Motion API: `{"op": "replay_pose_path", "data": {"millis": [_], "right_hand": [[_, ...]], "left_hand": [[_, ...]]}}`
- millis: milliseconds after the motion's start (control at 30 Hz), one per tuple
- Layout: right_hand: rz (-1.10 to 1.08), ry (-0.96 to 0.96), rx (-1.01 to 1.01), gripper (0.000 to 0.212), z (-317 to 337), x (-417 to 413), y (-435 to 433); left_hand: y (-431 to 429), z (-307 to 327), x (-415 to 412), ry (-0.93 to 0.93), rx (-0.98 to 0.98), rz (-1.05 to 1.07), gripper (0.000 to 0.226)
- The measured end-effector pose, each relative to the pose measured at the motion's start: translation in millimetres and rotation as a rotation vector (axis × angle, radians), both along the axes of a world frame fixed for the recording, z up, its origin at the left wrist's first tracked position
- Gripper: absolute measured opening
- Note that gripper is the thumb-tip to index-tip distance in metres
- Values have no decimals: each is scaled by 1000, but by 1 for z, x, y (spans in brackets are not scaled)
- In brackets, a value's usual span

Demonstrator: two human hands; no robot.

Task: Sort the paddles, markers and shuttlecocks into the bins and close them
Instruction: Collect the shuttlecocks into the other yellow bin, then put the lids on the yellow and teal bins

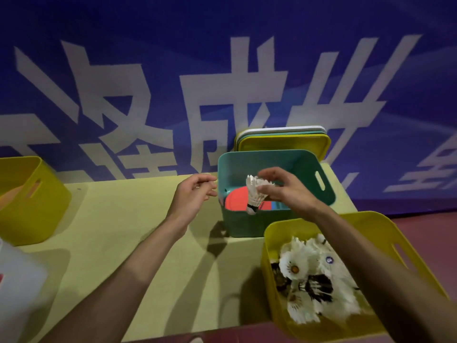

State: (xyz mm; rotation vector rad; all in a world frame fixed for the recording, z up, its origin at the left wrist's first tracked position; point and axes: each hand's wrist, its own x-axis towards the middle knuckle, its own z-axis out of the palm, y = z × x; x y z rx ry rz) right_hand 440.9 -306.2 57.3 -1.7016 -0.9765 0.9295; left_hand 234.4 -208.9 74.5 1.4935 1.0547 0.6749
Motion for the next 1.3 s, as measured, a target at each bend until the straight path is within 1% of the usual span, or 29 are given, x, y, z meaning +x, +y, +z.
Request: {"op": "replay_pose_path", "data": {"millis": [200,267,400,567,733,800,933,1100,1167,1300], "right_hand": [[4,30,-91,39,-4,38,-71],[1,5,-129,41,-6,47,-90],[3,-87,-249,47,-14,60,-119],[128,-308,-453,55,-26,68,-143],[249,-387,-605,56,-26,69,-151],[222,-411,-597,49,-22,68,-149],[168,-493,-512,34,-14,65,-138],[97,-505,-398,22,-2,50,-116],[95,-507,-369,20,5,41,-104],[61,-539,-302,23,19,28,-84]], "left_hand": [[-44,5,33,23,31,-83,15],[-57,7,42,23,43,-118,16],[-80,7,56,16,44,-199,17],[-100,0,63,50,41,-253,18],[-110,-1,66,76,34,-336,18],[-110,0,67,73,27,-345,17],[-100,0,66,48,10,-367,15],[-75,7,54,1,24,-362,16],[-63,11,44,-25,33,-348,17],[-40,14,29,-45,65,-335,17]]}}
